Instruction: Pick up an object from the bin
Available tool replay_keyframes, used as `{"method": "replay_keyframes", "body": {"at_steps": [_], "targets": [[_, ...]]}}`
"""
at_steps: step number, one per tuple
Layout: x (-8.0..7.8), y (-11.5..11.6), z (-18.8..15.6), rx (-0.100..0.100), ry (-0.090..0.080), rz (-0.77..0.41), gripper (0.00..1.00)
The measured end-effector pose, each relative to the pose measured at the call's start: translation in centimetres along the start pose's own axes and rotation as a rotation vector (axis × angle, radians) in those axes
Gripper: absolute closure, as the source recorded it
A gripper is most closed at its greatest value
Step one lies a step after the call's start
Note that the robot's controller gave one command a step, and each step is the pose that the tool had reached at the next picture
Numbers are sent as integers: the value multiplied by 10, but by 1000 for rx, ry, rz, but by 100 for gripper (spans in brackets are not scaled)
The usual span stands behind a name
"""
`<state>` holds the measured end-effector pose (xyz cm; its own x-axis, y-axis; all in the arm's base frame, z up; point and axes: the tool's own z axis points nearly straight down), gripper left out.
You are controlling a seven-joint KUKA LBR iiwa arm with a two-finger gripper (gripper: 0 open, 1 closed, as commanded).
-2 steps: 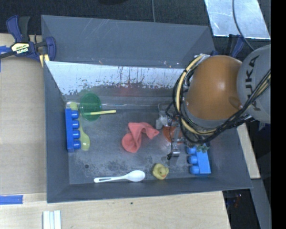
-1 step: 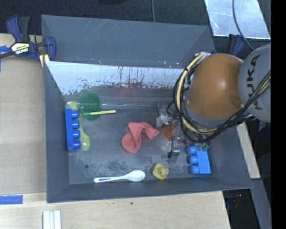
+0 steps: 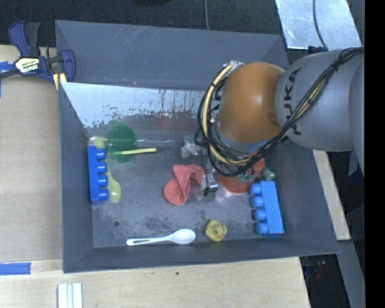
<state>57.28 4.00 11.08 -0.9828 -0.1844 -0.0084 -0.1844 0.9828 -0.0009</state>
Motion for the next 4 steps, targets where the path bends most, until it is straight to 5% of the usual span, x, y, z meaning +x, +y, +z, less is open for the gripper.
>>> {"method": "replay_keyframes", "body": {"at_steps": [1, 2, 3, 4], "targets": [[-30, 10, -26, 0, 0, 73, 0], [-29, 12, 0, 0, 0, -105, 0], [-38, 10, 42, 1, -6, -152, 0], [-39, 15, 39, 3, -10, -195, 100]]}}
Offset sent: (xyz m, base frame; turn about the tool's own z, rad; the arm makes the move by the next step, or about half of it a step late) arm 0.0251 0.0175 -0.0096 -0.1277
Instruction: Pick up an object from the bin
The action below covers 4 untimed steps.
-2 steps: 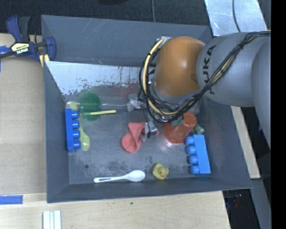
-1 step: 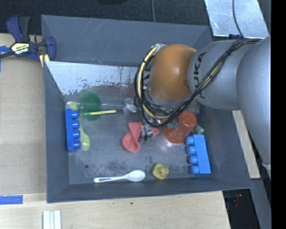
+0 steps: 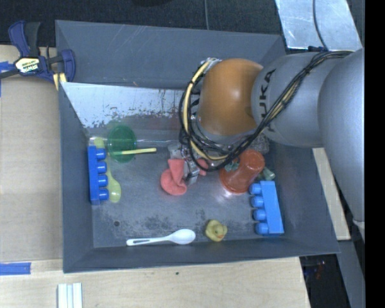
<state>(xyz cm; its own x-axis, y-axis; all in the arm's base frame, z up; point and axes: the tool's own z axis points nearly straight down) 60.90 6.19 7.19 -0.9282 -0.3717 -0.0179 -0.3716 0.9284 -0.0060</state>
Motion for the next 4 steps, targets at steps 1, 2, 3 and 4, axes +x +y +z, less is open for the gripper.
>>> {"method": "replay_keyframes", "body": {"at_steps": [1, 2, 3, 4], "targets": [[0, 0, 0, 0, 0, 0, 100], [3, 1, -25, -4, 11, 1, 100], [0, 0, -57, 0, -1, 2, 100], [0, 0, -78, -1, 2, 4, 100]]}}
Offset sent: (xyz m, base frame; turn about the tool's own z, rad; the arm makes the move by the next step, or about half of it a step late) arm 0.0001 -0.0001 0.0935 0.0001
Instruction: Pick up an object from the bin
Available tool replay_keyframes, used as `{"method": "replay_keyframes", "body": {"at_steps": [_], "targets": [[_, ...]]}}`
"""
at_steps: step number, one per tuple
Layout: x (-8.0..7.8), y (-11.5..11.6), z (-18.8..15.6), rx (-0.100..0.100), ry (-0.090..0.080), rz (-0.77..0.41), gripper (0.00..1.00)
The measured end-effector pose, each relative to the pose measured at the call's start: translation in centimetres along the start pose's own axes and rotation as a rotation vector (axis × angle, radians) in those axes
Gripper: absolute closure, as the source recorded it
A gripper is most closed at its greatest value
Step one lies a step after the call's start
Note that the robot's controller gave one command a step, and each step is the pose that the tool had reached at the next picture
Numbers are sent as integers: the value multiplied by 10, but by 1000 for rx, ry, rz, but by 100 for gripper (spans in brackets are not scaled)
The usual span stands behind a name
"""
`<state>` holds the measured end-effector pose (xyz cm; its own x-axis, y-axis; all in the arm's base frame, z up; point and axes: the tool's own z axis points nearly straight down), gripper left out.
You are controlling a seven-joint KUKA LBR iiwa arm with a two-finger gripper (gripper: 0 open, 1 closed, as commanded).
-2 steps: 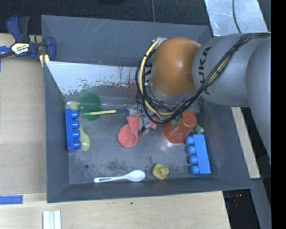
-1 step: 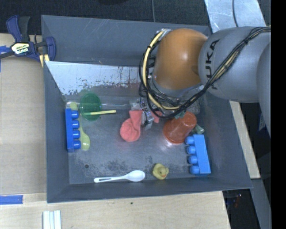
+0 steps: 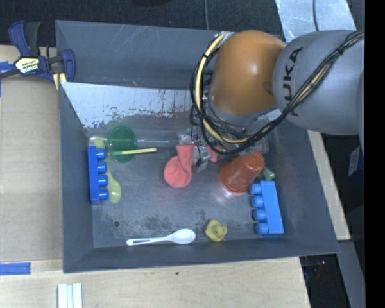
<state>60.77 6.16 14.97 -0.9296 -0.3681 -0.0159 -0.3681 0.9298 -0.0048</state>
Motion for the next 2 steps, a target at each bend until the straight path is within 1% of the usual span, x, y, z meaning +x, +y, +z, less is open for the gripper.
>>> {"method": "replay_keyframes", "body": {"at_steps": [1, 2], "targets": [[-2, -1, -21, 2, -6, 2, 100], [-1, -1, -48, 0, 0, 3, 100]]}}
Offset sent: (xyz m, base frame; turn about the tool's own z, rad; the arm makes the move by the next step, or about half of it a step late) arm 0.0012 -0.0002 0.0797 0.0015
